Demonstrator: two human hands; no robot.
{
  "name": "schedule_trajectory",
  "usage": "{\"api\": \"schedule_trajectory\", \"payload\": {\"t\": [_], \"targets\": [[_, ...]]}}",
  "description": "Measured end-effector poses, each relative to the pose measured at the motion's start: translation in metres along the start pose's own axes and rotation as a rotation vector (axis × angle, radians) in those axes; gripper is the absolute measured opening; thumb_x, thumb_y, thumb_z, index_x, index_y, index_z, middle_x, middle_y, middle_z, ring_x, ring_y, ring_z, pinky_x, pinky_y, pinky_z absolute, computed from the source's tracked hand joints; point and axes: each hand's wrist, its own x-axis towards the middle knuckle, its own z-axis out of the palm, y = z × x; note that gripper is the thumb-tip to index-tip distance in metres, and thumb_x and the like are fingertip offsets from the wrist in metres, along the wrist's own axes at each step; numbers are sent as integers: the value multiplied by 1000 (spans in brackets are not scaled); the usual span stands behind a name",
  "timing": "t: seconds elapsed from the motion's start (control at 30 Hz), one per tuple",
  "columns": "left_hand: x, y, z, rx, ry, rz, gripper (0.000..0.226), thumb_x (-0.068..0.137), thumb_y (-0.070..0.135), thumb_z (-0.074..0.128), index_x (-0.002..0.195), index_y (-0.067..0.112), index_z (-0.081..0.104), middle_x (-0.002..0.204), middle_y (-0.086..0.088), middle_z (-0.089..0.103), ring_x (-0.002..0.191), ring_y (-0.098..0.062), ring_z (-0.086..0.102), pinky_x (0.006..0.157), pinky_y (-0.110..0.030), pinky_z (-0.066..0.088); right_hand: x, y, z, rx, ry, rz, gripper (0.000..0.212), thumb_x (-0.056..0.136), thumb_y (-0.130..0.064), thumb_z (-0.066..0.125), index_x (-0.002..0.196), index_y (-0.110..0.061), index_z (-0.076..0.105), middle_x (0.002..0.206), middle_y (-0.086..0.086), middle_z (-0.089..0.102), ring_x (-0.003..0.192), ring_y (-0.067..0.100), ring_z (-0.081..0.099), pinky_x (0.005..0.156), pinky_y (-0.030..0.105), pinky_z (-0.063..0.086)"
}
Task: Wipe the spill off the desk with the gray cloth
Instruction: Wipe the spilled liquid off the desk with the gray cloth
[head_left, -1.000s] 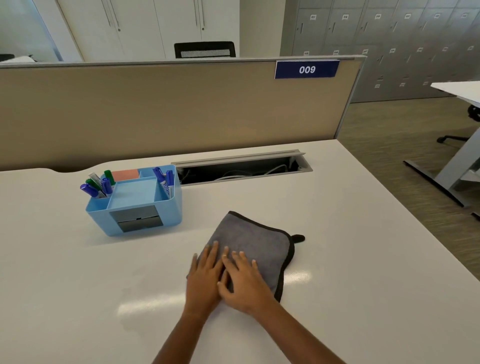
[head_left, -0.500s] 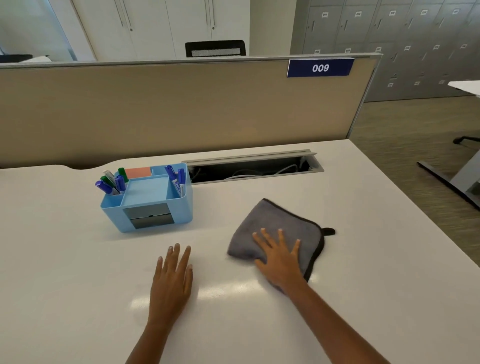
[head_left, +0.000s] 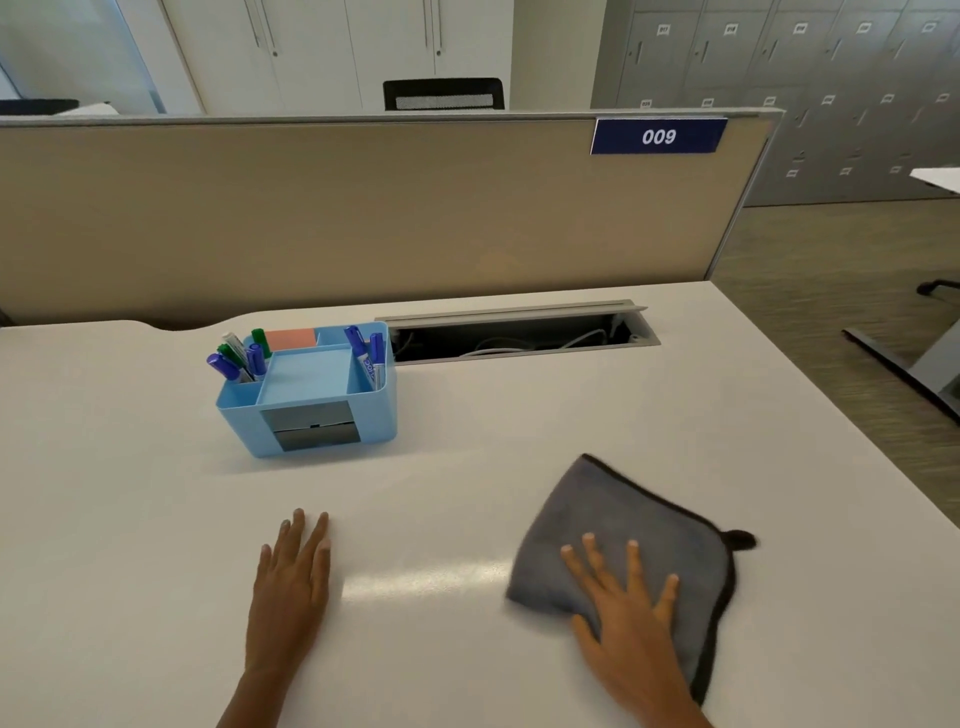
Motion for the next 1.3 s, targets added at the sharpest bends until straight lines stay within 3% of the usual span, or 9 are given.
{"api": "schedule_trajectory", "payload": {"t": [0.23,0.47,0.6,0.73,0.87,0.97,1.03,1.13,1.3], "targets": [[-3,4,-15,-424,175,-134,52,95,31,18,138,11,38,152,-11,30,143,-25,21,110,-29,14,1,-112,8,85,1,-281,70,57,-53,43,126,-42,43,153,-14,20,143,29,-14,101,62,0],[2,-5,-21,-606,170,-214,45,101,28,17,139,16,38,152,-8,31,141,-25,26,111,-29,15,59,-53,-7,-12,-25,-48,56,65,-48,36,120,-40,43,121,-14,66,109,29,64,81,71,41],[5,-12,-28,-836,175,-311,48,101,32,13,139,18,39,149,-11,37,136,-24,36,105,-23,17,39,-16,-6,-21,-39,3,67,68,-44,36,135,-47,29,135,-15,54,121,31,53,82,72,40],[4,-12,-26,-857,197,-305,47,101,27,14,137,16,42,146,-12,41,134,-24,38,106,-23,20,-2,-26,-5,13,153,-146,91,59,-46,40,141,-44,1,155,-20,-10,145,22,-8,107,60,0],[3,-12,-23,-824,210,-271,47,100,24,15,135,13,44,144,-13,43,134,-26,38,109,-27,21,-34,-76,115,-90,-212,-265,101,48,-64,50,140,-26,33,152,-17,27,129,35,35,103,68,4],[6,-16,-23,-879,201,-295,45,101,21,16,136,12,43,144,-12,43,135,-26,37,109,-25,21,-35,-131,220,-40,-486,-342,88,49,-74,62,126,-34,45,151,-29,15,124,59,31,88,80,25],[7,-18,-22,-903,197,-315,45,100,22,17,136,13,43,145,-10,42,135,-25,37,113,-29,21,-27,-161,142,2,-372,-523,49,84,-60,30,129,-39,33,140,-21,43,129,29,43,90,71,34],[9,-21,-22,-921,188,-338,45,99,23,19,136,13,44,145,-8,42,135,-23,37,114,-33,21,9,-191,-2,215,-287,-446,48,76,-57,24,116,-51,49,131,-18,55,130,25,41,98,74,20],[8,-24,-25,-848,154,-295,43,100,16,21,135,7,43,145,-11,41,135,-24,36,114,-32,21,68,-201,-2,178,-340,-534,53,90,-40,33,142,-34,25,158,-3,10,144,34,-6,88,64,-30]]}}
